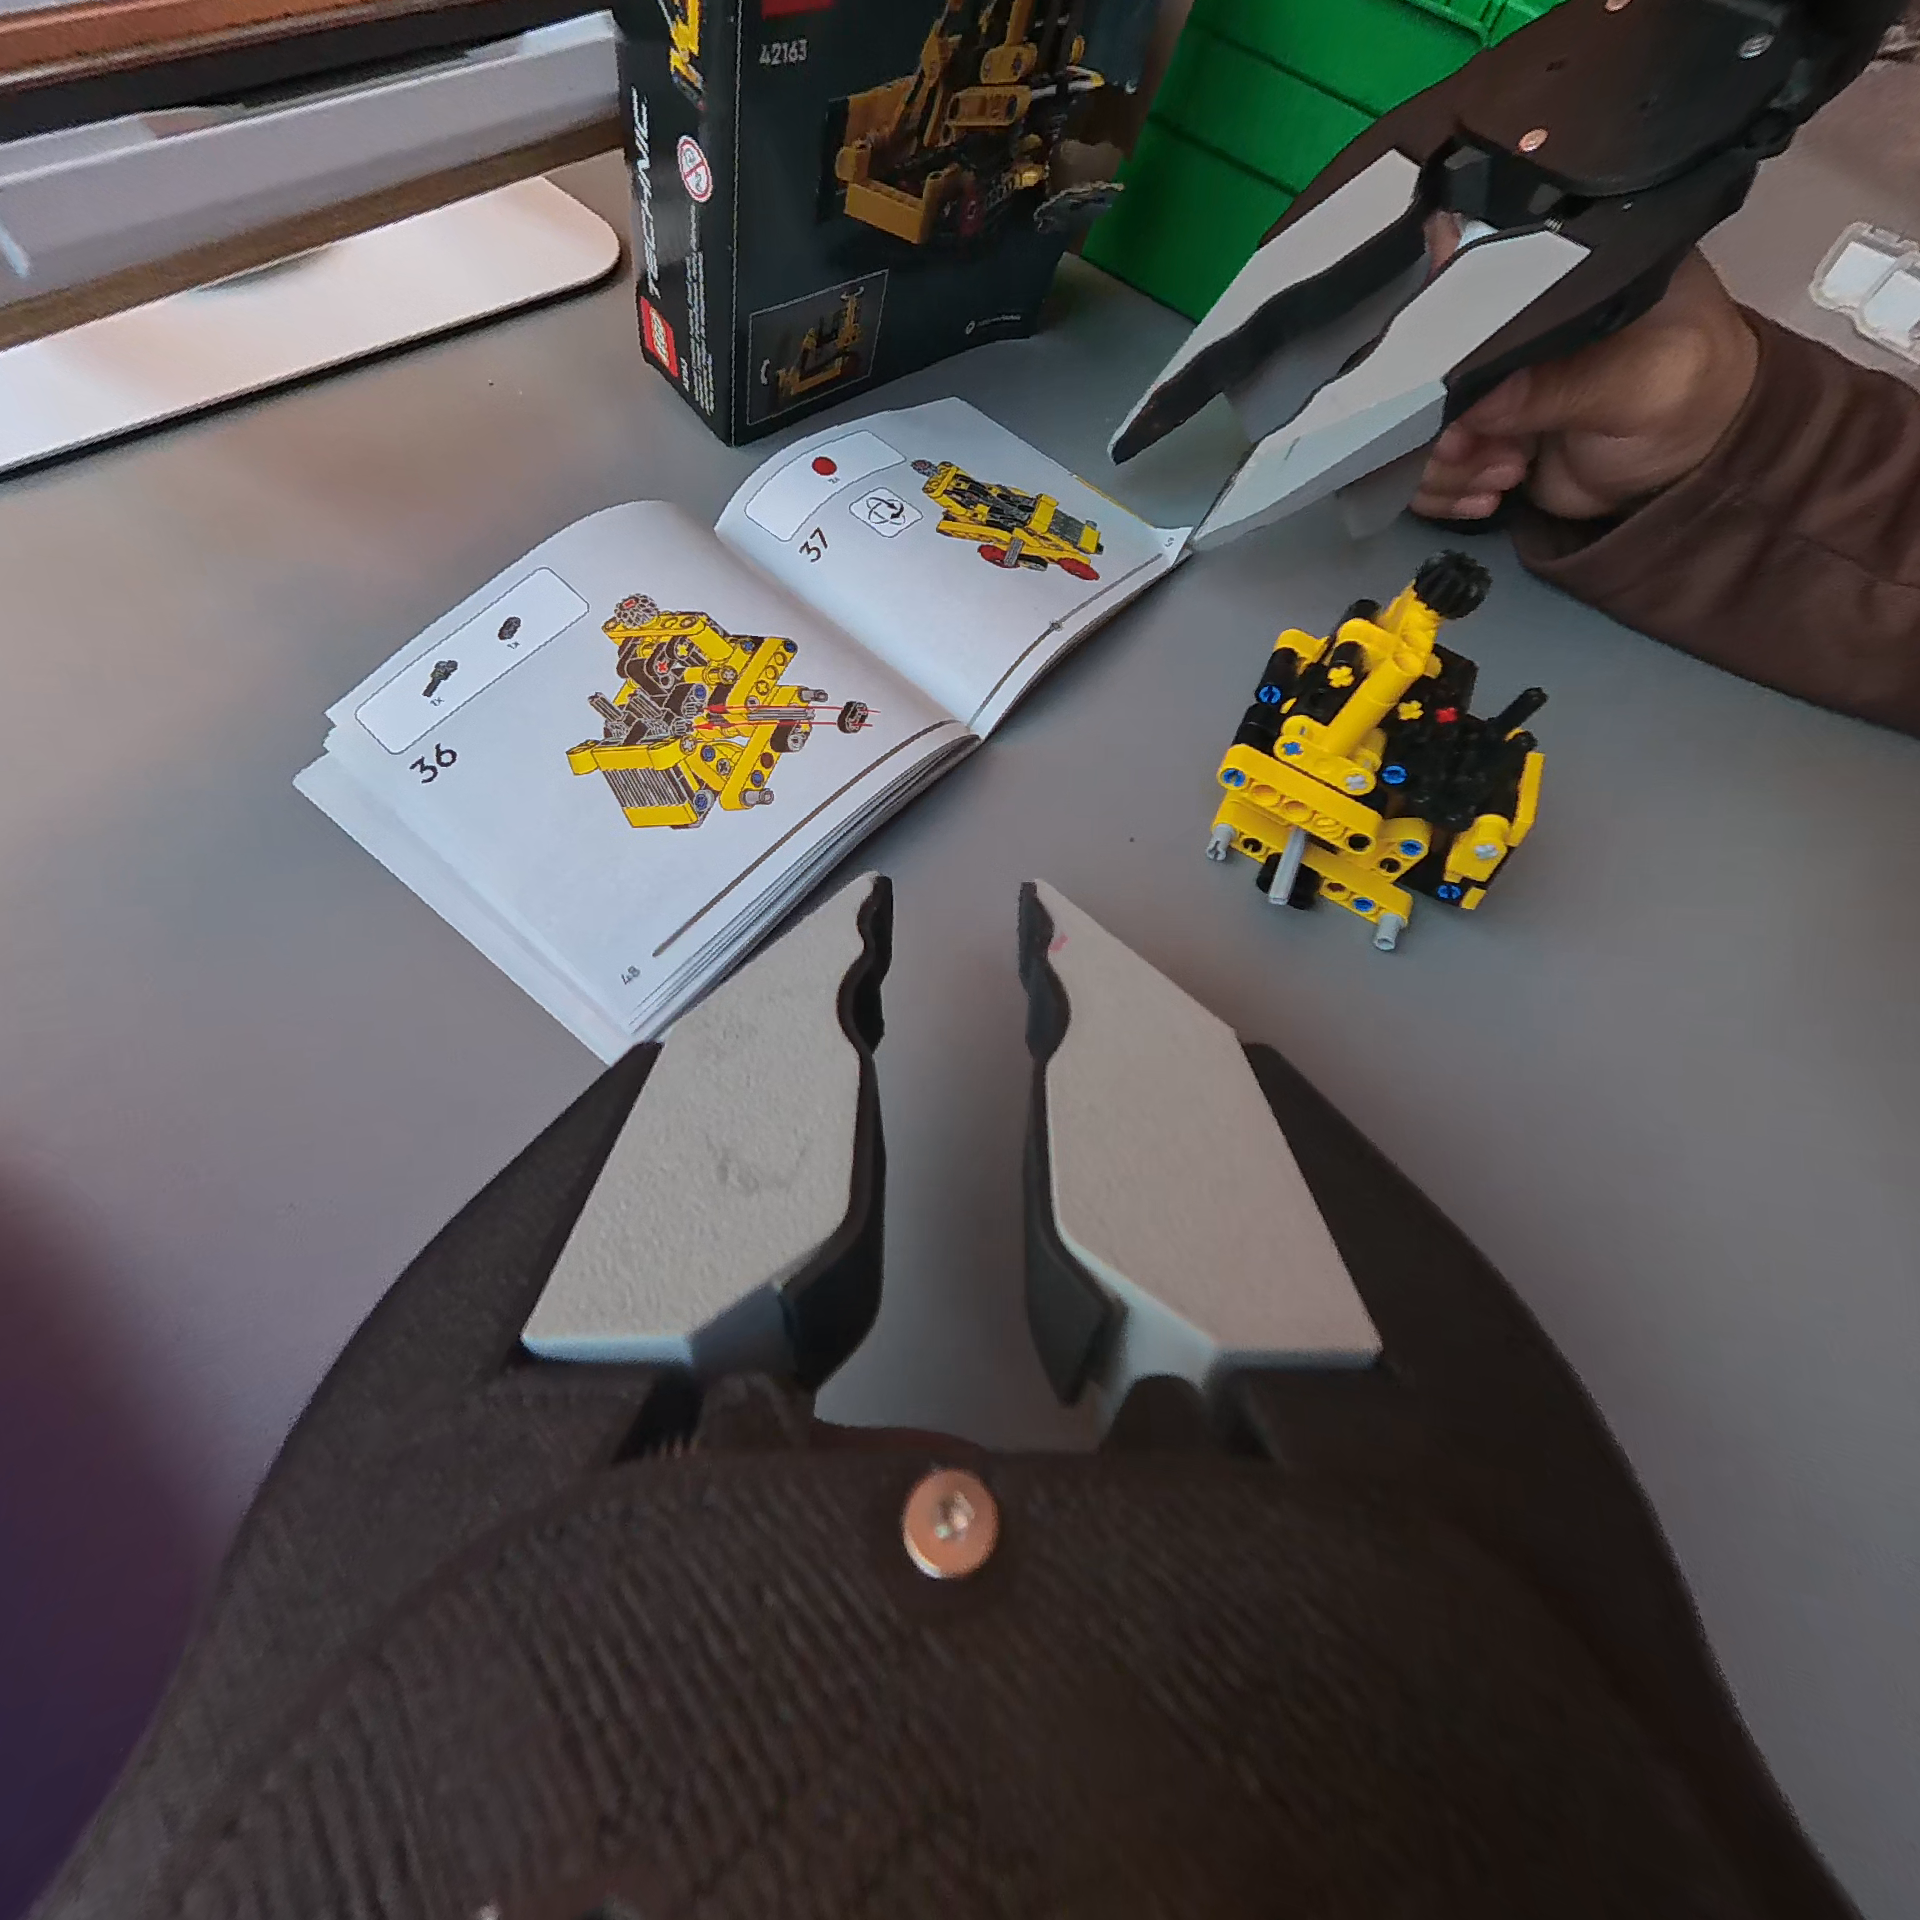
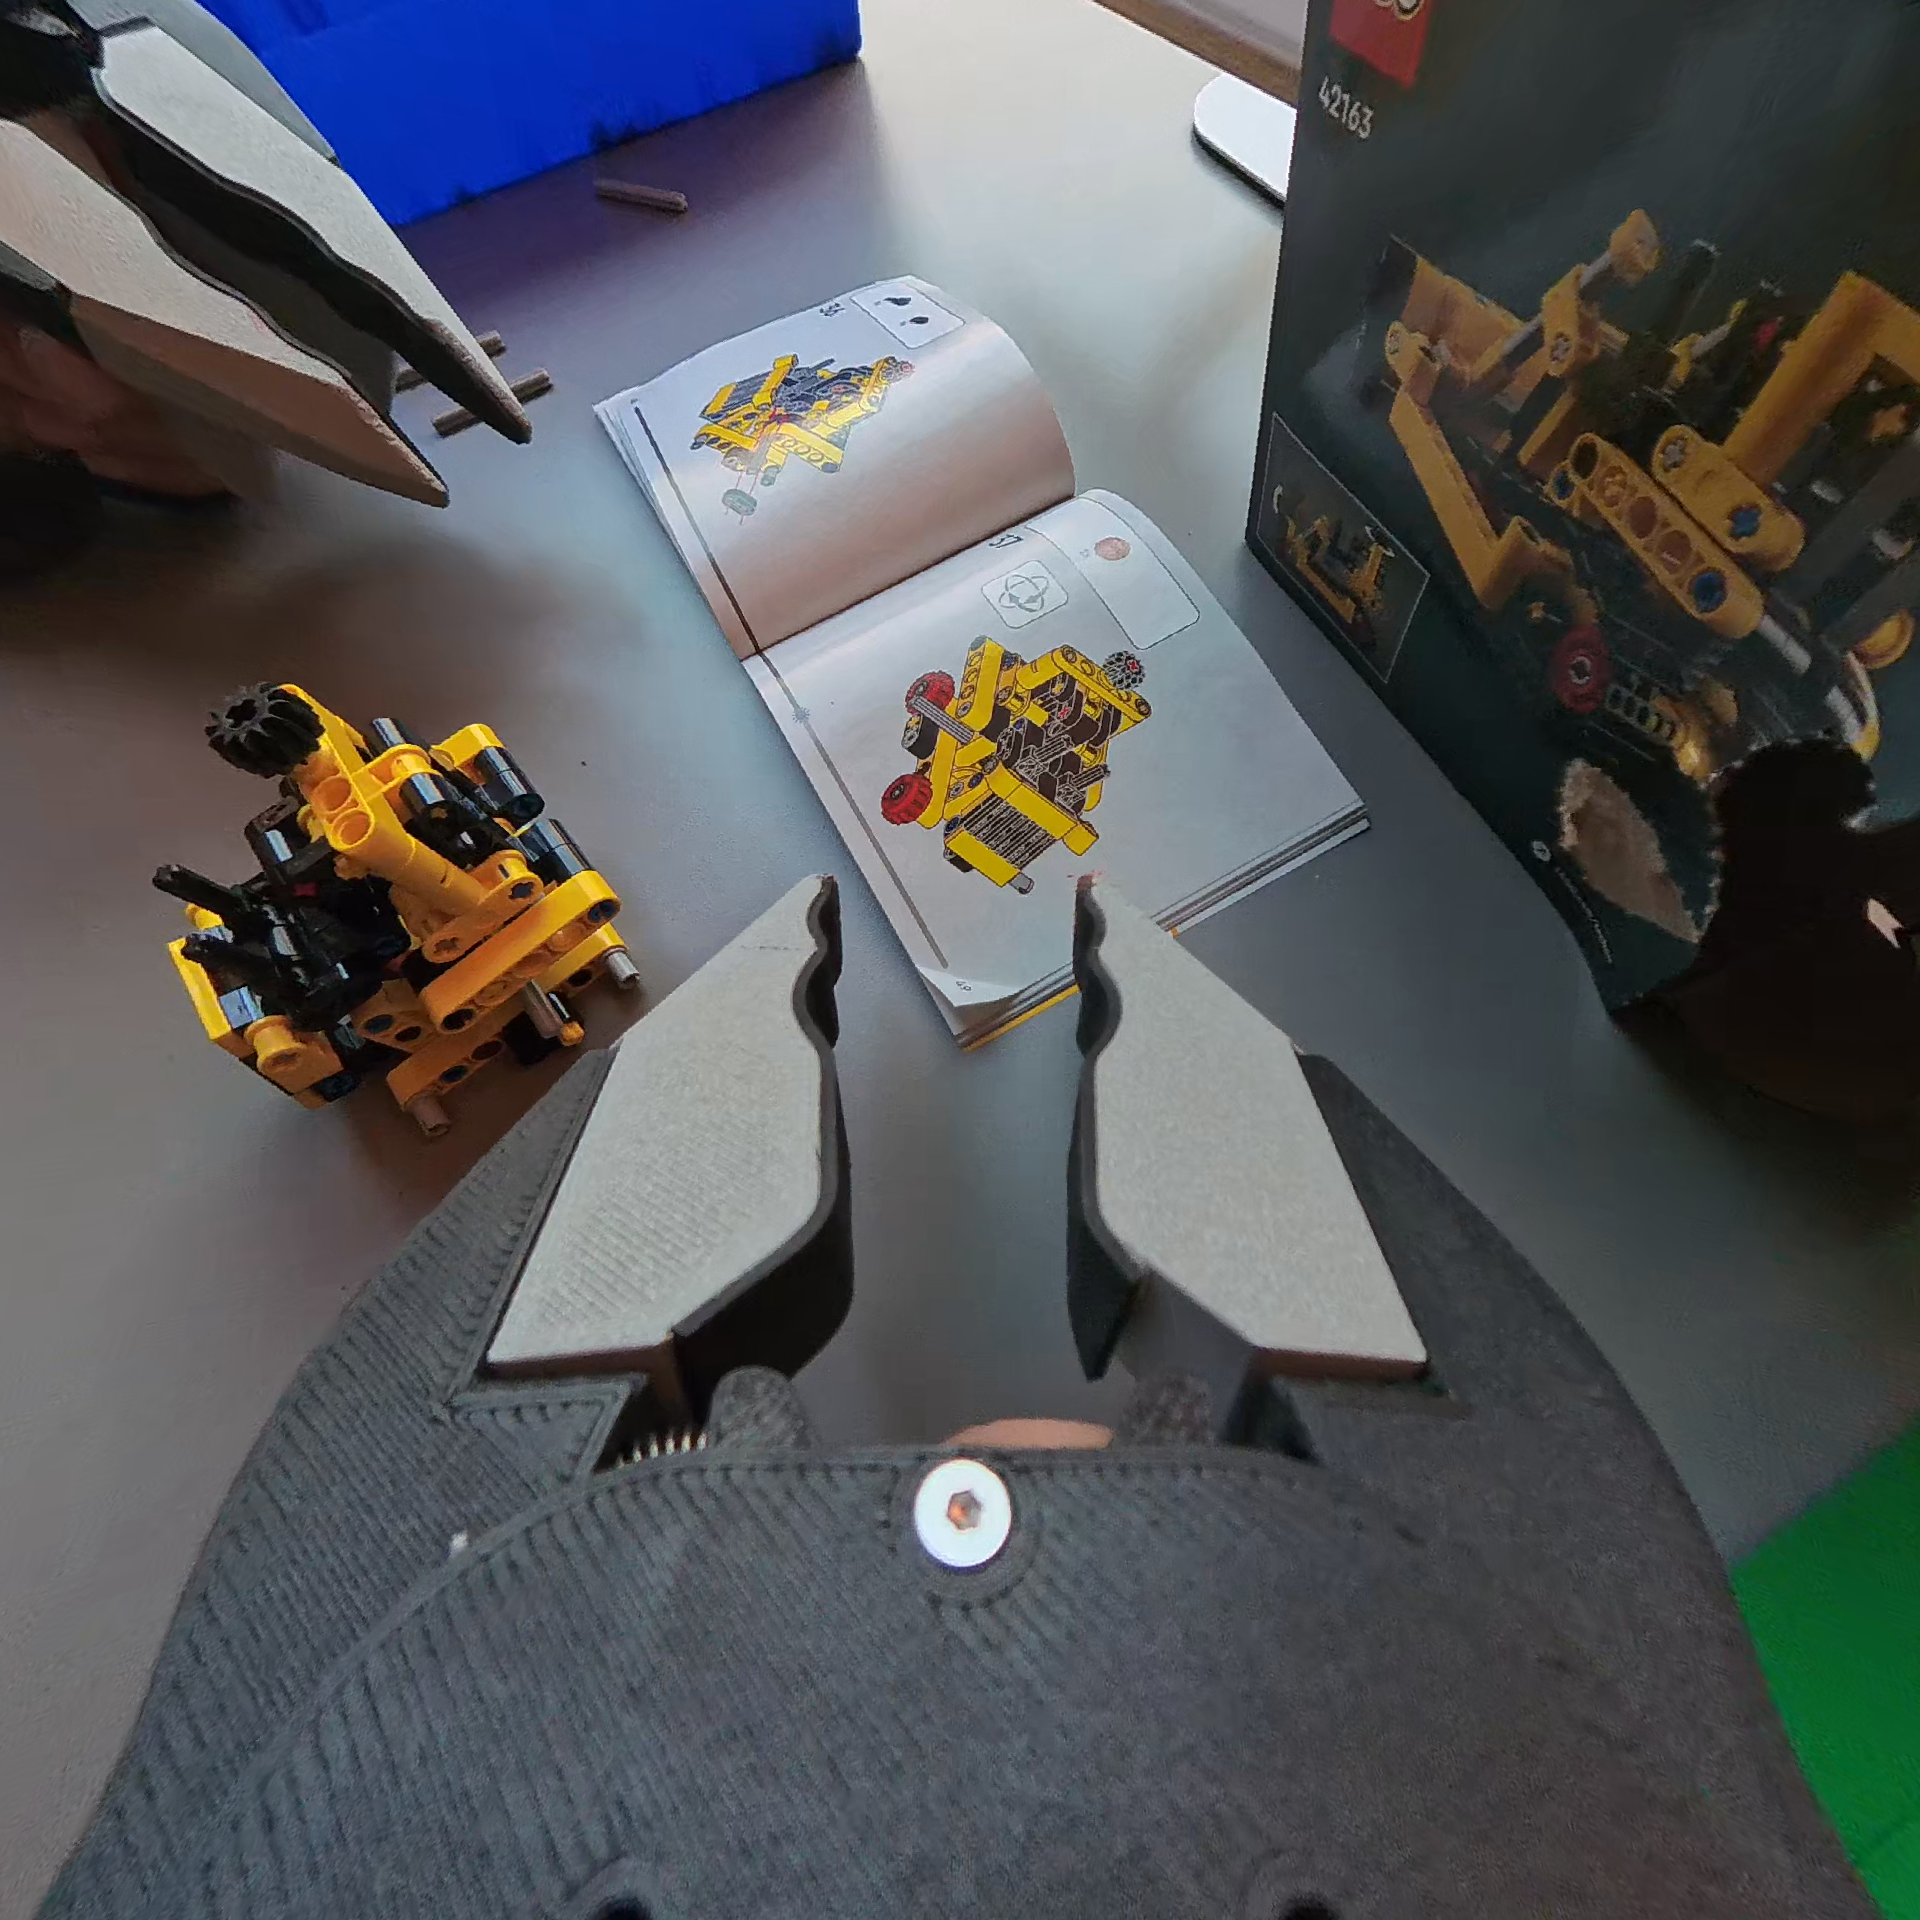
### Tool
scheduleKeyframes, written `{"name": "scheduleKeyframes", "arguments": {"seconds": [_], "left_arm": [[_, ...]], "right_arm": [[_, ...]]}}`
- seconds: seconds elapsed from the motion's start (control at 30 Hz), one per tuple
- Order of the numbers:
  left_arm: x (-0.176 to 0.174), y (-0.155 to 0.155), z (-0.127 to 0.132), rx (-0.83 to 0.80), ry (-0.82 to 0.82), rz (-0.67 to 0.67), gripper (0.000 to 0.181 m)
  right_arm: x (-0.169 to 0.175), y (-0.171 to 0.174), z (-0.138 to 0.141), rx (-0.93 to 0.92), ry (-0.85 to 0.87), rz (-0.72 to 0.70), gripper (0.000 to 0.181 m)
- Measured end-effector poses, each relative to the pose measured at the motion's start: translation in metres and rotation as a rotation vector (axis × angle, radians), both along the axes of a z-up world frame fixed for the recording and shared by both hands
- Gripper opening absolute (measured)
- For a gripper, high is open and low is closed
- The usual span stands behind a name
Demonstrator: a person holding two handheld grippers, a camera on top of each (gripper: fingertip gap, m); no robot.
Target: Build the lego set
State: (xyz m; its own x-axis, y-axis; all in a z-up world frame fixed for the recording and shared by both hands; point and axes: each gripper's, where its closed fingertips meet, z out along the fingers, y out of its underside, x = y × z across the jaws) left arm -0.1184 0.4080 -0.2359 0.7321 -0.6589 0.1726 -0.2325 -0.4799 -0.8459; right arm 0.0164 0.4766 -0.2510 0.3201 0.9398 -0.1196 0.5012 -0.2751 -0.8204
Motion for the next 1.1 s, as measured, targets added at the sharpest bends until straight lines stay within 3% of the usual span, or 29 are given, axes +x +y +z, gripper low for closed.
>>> {"name": "scheduleKeyframes", "arguments": {"seconds": [1.1], "left_arm": [[0.007,-0.006,-0.006,-0.062,-0.012,-0.063,0.027]], "right_arm": [[-0.007,0.004,0.015,0.022,0.101,0.02,0.036]]}}
